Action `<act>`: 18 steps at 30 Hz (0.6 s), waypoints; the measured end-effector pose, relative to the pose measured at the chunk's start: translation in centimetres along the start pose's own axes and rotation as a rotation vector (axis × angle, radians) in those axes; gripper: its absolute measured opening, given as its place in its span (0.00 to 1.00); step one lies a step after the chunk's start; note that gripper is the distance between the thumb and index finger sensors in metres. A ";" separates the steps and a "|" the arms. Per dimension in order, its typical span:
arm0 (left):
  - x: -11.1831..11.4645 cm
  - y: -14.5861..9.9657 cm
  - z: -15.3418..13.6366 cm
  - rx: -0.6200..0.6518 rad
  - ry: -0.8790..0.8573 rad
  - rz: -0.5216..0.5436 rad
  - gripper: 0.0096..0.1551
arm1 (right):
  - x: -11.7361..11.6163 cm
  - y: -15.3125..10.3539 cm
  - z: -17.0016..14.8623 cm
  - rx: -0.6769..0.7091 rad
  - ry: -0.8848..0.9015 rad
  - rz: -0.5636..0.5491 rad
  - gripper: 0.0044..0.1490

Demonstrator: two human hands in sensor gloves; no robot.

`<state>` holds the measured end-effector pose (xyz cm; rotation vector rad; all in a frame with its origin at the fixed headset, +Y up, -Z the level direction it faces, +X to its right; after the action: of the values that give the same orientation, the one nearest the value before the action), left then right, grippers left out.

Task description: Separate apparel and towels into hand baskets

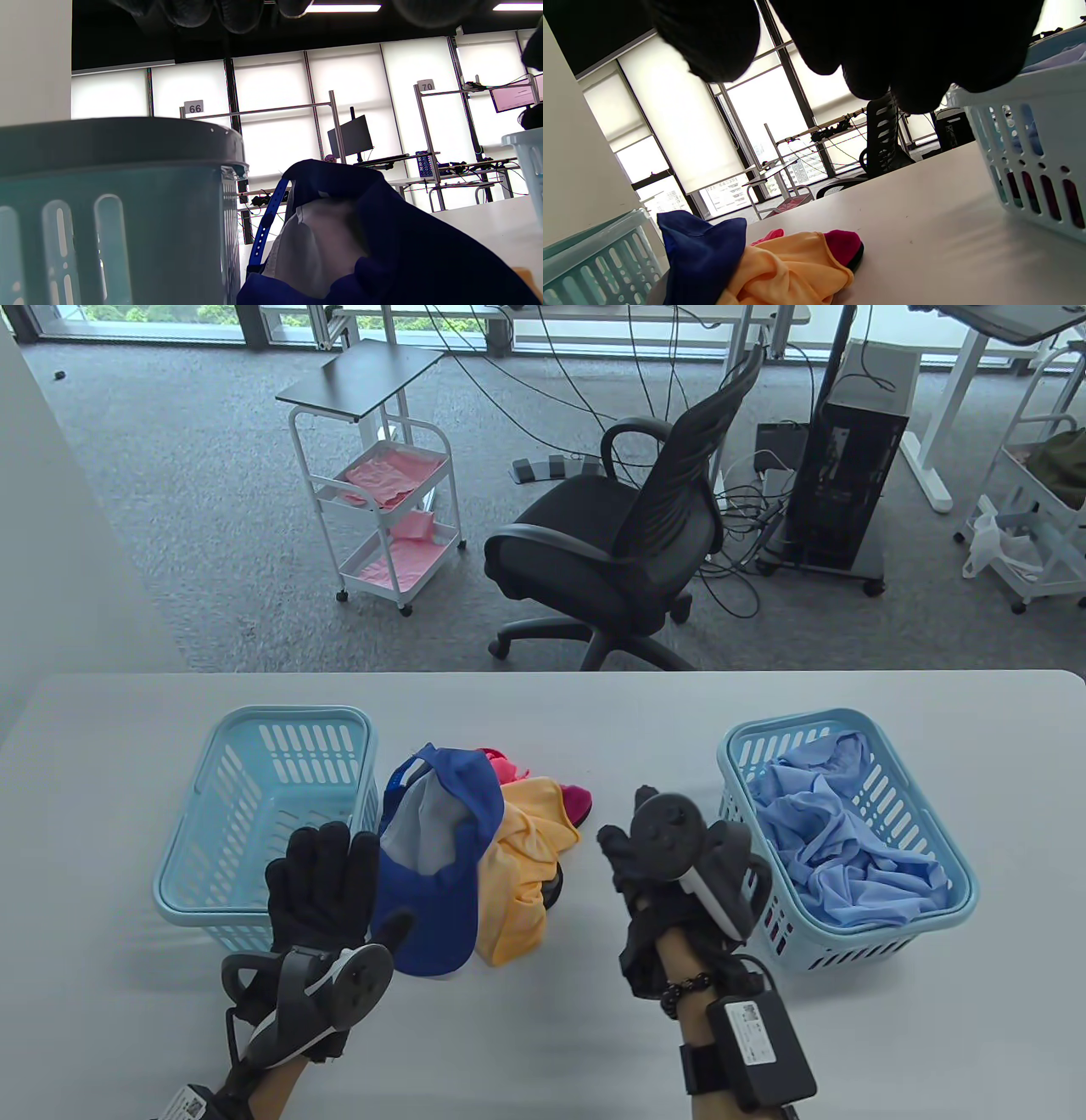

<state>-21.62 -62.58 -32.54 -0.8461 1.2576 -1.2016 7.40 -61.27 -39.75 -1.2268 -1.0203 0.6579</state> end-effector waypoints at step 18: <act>-0.1 -0.1 -0.1 -0.004 -0.010 0.007 0.52 | -16.3 -3.7 5.4 0.023 0.062 0.200 0.45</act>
<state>-21.71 -62.50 -32.48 -0.8495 1.2545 -1.1886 -4.84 -73.84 -40.58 -1.3322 -0.8431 0.7797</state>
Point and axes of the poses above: the tracker on the back of each hand, its own z axis roughly to the thumb side, its own y axis roughly from the wrist to the fingertips, x = y × z, the point moved 5 cm from there along y, roughly from the wrist to the fingertips, and after that the axes turned 8 degrees about -z, right-handed, at the moved point
